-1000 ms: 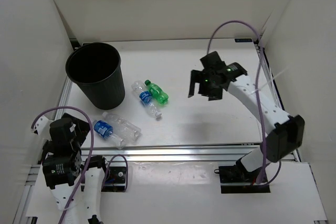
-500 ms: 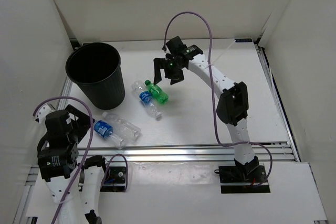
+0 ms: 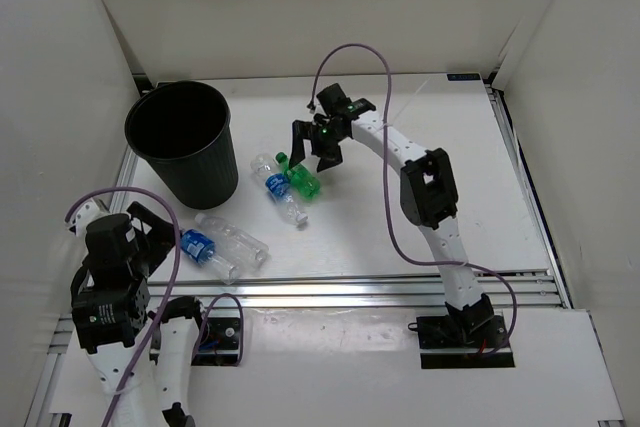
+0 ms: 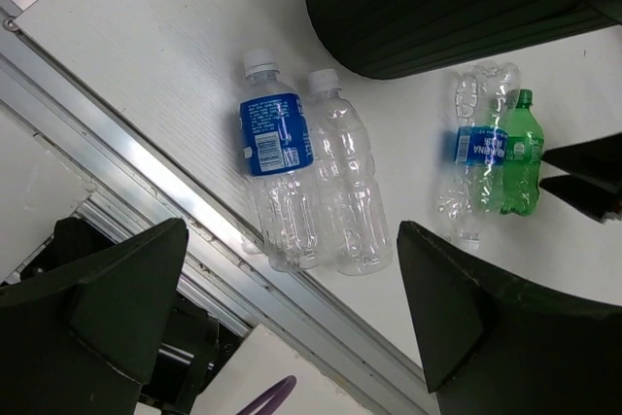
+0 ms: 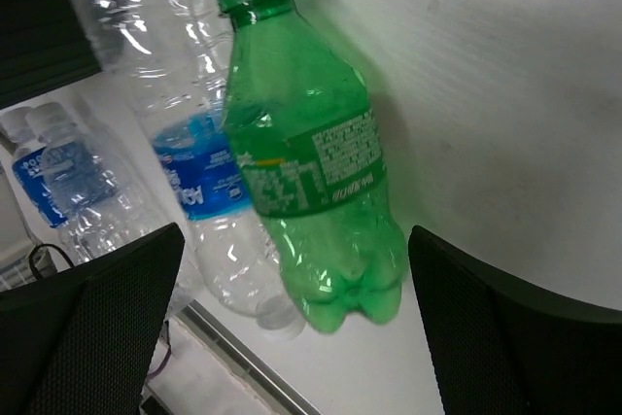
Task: Put the plastic bottles in the bin
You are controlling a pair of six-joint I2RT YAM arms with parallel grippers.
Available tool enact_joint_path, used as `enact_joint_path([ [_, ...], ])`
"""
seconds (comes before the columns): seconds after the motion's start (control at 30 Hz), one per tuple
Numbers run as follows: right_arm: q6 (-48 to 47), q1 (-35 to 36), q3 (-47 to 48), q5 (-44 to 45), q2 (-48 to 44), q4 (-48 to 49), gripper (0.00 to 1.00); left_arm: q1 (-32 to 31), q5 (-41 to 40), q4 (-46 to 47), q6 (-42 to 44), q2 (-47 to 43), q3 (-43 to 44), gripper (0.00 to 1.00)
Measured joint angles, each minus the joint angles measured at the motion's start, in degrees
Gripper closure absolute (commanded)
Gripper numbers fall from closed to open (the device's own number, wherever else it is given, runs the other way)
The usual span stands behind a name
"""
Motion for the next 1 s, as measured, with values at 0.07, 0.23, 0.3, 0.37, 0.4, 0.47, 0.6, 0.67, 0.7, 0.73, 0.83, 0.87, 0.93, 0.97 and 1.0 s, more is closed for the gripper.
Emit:
enact_joint_path([
  [0.07,0.55,0.66,-0.07,-0.92,1.9,0.35,0.0,0.0,0.63,0.0,0.85,-0.37,0.02,0.0],
  [0.23,2.08,1.75,-0.76,-2.69,4.28,1.03,0.06,0.0,2.67,0.0,3.52,-1.11,1.2,0.0],
  [0.3,2.56,1.9,-0.79,-3.56,4.79,1.7,0.21,0.0,2.93,0.09,4.33,-1.22,1.86,0.0],
  [0.37,3.15,1.88,-0.81,-4.07,5.11,1.99,0.33,0.0,3.08,0.24,4.87,-1.73,1.95,0.0],
  [0.4,3.23,1.77,-0.96,-4.33,5.2,2.19,0.35,0.0,3.17,0.39,5.2,-2.01,1.9,0.0],
  [0.47,3.87,1.55,-2.27,-5.42,5.03,2.91,0.43,0.0,3.41,1.84,6.23,-3.39,1.9,0.0],
  [0.6,4.81,0.81,-7.82,-6.32,0.85,3.1,0.52,0.0,3.93,4.85,7.08,-5.6,1.44,0.0],
  [0.67,5.29,0.59,-8.17,-6.34,-1.99,1.75,0.53,0.0,4.11,6.34,7.13,-6.38,0.68,0.0],
  [0.7,6.03,0.5,-8.13,-6.38,-3.85,1.7,0.53,0.0,4.15,7.02,7.08,-6.78,-0.09,0.0],
  [0.73,6.8,0.39,-7.87,-6.58,-6.12,1.62,0.53,0.0,4.26,7.32,6.99,-6.93,-0.79,0.0],
  [0.83,10.01,0.22,-1.7,-8.28,-11.58,1.6,0.52,0.0,4.39,8.02,6.51,-6.99,-3.08,0.0],
  [0.87,11.28,0.24,1.16,-9.07,-12.96,2.69,0.5,0.0,4.42,8.09,6.29,-6.97,-3.72,0.0],
  [0.93,14.1,0.76,7.76,-10.34,-15.37,6.25,0.49,0.0,4.48,8.17,5.92,-6.84,-4.15,0.0],
  [0.97,15.78,1.29,10.82,-10.75,-16.2,9.11,0.49,0.0,4.48,8.24,5.77,-6.73,-4.17,0.0],
  [1.0,17.07,1.97,12.9,-11.02,-16.65,11.93,0.49,0.0,4.5,8.22,5.73,-6.58,-4.15,0.0],
])
